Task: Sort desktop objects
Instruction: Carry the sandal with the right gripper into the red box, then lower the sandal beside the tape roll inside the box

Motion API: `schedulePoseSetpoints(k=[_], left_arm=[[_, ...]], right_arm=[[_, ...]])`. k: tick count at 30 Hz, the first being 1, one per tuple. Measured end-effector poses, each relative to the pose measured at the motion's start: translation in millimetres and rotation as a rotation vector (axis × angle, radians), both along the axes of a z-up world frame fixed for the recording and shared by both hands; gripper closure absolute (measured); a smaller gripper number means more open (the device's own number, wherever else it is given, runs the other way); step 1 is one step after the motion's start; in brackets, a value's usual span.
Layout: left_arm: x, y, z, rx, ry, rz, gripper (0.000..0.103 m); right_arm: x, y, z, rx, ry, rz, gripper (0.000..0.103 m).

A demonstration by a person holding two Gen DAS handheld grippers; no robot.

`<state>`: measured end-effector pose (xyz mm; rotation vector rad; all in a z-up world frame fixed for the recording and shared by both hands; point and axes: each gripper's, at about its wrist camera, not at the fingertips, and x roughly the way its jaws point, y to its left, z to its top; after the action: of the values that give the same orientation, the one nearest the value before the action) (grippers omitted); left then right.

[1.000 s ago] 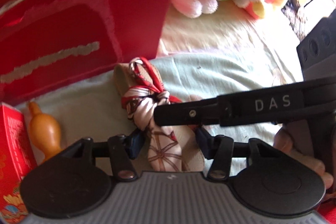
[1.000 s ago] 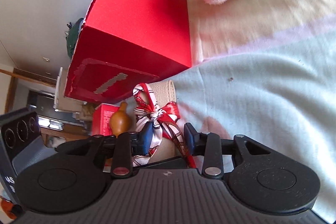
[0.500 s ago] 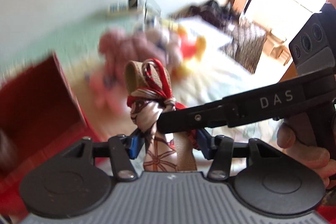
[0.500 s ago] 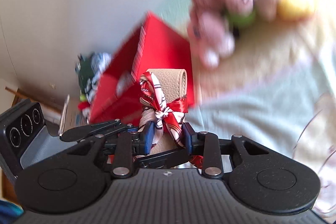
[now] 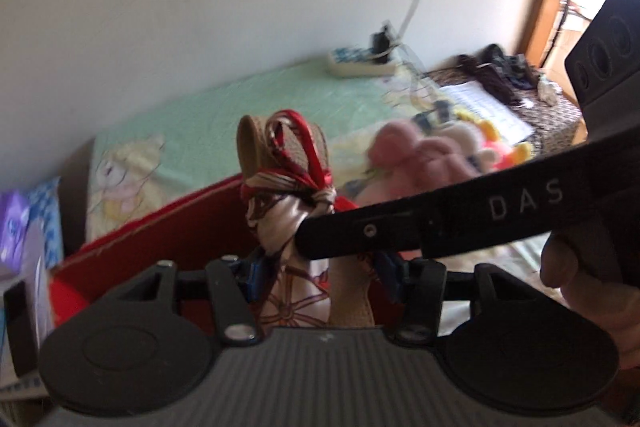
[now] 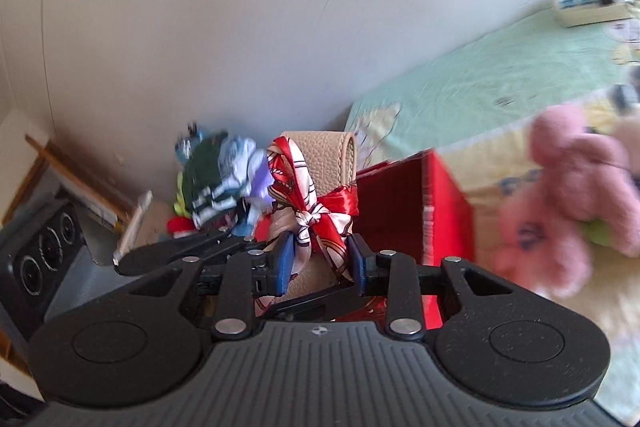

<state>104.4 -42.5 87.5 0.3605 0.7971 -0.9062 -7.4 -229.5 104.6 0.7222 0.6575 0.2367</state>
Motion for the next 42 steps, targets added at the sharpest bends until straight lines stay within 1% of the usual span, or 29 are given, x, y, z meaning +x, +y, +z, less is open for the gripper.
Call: schedulePoseSetpoints(k=[3,5,8,10,14,17,20,23,26,27,31,33,34,37,39,42], left_arm=[[27.3,19.4,-24.1,0.035,0.060,0.057,0.048],[42.2,31.5,-40.1,0.064,0.110,0.082,0.048],[59.9,38.1,-61.1,0.113,0.171,0.109,0.048],[66.5,38.5,-71.8,0.145,0.189,0.118,0.048],[73.2,39.6,-78.1,0.206,0.203,0.128,0.048],[82.0,40.8,-89.0,0.250,0.251,0.139,0.049],[87.5,38.3,-100.8,0.302,0.292,0.154,0.049],[88.7,37.0,-108.4,0.328,0.309,0.161,0.049],[91.4,38.7,-108.9,0.333,0.320,0.182,0.049],[91.0,38.6,-109.3,0.340,0.320,0.183,0.049],[88.0,39.3,-108.8,0.349,0.316,0.188,0.048],[86.2,40.1,-106.8,0.351,0.300,0.200,0.046],[85.0,41.2,-105.9,0.348,0.291,0.203,0.046],[83.2,45.0,-103.8,0.329,0.291,0.219,0.045],[83.0,48.6,-103.3,0.312,0.309,0.229,0.045],[85.6,56.8,-102.1,0.261,0.349,0.241,0.045]], right_arm=[[35.6,26.2,-16.7,-0.017,0.049,0.054,0.070],[56.0,40.3,-32.0,0.001,0.097,0.088,0.070],[81.4,59.4,-50.9,0.018,0.183,0.129,0.070],[93.4,69.0,-62.6,0.022,0.232,0.150,0.070],[111.3,82.6,-78.0,0.023,0.305,0.185,0.070],[124.8,89.1,-82.9,0.017,0.342,0.208,0.070],[135.6,98.4,-89.5,-0.027,0.390,0.227,0.070],[143.9,107.7,-99.0,-0.078,0.443,0.231,0.071],[153.2,115.3,-109.1,-0.129,0.493,0.229,0.071],[155.5,116.4,-112.2,-0.127,0.512,0.230,0.071],[159.6,116.6,-114.8,-0.114,0.525,0.249,0.070],[158.3,112.2,-118.5,-0.071,0.536,0.252,0.067],[157.4,109.5,-118.8,-0.054,0.535,0.247,0.067],[154.1,105.4,-118.7,-0.031,0.525,0.235,0.067],[150.6,104.7,-116.3,-0.035,0.507,0.219,0.067],[146.6,101.6,-115.6,-0.030,0.498,0.191,0.067]])
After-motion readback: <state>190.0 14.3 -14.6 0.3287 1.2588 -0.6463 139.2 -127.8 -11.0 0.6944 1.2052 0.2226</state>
